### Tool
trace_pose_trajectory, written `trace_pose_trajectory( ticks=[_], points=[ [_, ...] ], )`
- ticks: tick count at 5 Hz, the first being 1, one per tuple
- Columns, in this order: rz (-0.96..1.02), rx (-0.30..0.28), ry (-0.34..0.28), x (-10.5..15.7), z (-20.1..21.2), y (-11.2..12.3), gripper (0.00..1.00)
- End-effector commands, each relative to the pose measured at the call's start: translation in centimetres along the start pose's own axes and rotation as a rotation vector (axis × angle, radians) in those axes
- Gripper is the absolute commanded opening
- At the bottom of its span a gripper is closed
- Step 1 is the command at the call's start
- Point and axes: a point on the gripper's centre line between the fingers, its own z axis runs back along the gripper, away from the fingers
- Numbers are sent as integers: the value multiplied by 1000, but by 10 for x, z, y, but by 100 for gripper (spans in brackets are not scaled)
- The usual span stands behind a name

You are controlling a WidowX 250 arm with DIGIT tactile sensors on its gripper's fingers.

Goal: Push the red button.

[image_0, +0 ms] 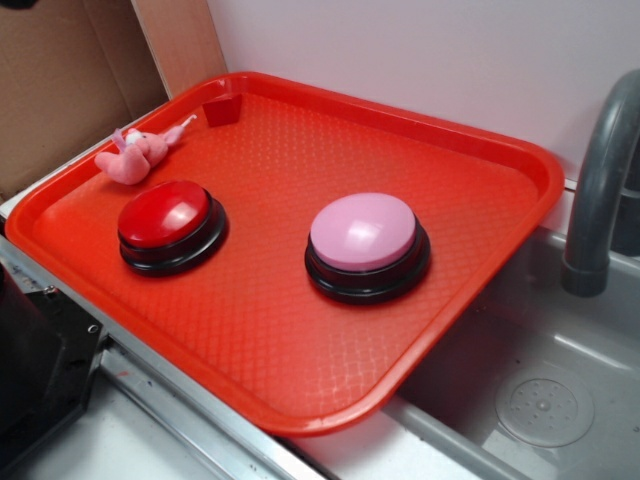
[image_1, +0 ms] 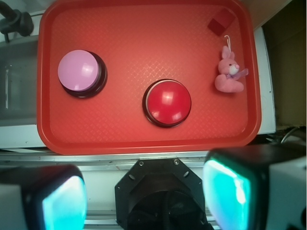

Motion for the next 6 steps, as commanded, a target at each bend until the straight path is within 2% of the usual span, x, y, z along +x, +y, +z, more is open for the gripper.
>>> trace_pose_trajectory(
  ticks=[1,2,3,4,5,6],
  points=[
    [0,0,0,0,0,0,100],
    [86,119,60,24,-51,45,100],
    [58,173,-3,43,-98,56,100],
    [57,195,-27,51,-148,63,100],
    [73,150,-6,51,-194,57,100],
    [88,126,23,53,-209,54,100]
  ],
)
